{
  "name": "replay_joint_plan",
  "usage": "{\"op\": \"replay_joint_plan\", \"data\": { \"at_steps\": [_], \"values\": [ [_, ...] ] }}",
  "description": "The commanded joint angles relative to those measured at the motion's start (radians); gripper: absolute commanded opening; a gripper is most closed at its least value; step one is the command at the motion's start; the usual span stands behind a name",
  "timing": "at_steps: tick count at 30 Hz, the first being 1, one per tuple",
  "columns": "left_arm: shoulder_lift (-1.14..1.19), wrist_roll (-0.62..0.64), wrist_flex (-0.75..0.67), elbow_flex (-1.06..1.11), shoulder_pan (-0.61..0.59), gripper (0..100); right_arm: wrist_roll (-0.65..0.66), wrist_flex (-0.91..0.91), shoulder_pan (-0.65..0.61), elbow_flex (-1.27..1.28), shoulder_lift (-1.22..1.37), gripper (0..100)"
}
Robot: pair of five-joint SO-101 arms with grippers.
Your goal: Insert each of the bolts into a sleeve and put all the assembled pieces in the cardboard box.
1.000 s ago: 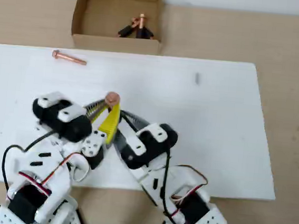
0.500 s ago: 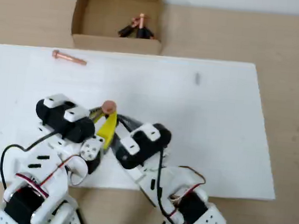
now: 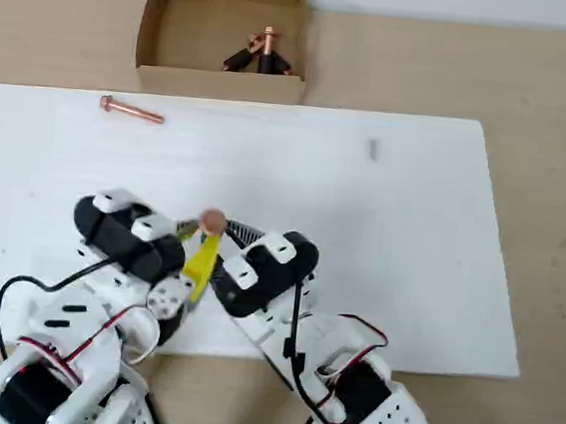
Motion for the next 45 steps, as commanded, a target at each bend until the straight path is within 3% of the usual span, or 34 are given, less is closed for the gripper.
{"op": "replay_joint_plan", "data": {
  "at_steps": [1, 11, 23, 28, 32, 35, 39, 45],
  "values": [
    [0.010, -0.048, 0.127, 0.006, -0.006, 9, -0.003, -0.028, -0.005, -0.015, -0.166, 0.9],
    [0.010, -0.071, 0.143, -0.086, -0.006, 9, -0.003, -0.028, 0.001, -0.022, -0.166, 0.9],
    [0.012, -0.074, 0.137, -0.410, -0.026, 8, 0.037, -0.031, 0.176, -0.010, -0.114, 0.9],
    [0.013, -0.074, 0.135, -0.477, -0.204, 8, 0.135, -0.140, 0.179, -0.004, -0.110, 0.9],
    [0.013, -0.064, 0.135, -0.462, -0.414, 8, 0.203, -0.178, 0.179, -0.005, -0.108, 0.9],
    [0.012, 0.043, 0.091, -0.385, -0.586, 8, 0.206, -0.178, 0.180, -0.010, -0.108, 0.9],
    [0.010, 0.232, -0.095, -0.215, -0.767, 8, 0.206, -0.172, 0.214, -0.054, -0.096, 0.9],
    [0.008, 0.287, -0.264, 0.057, -0.750, 8, 0.176, -0.172, 0.331, -0.280, 0.154, 0.9]
  ]
}}
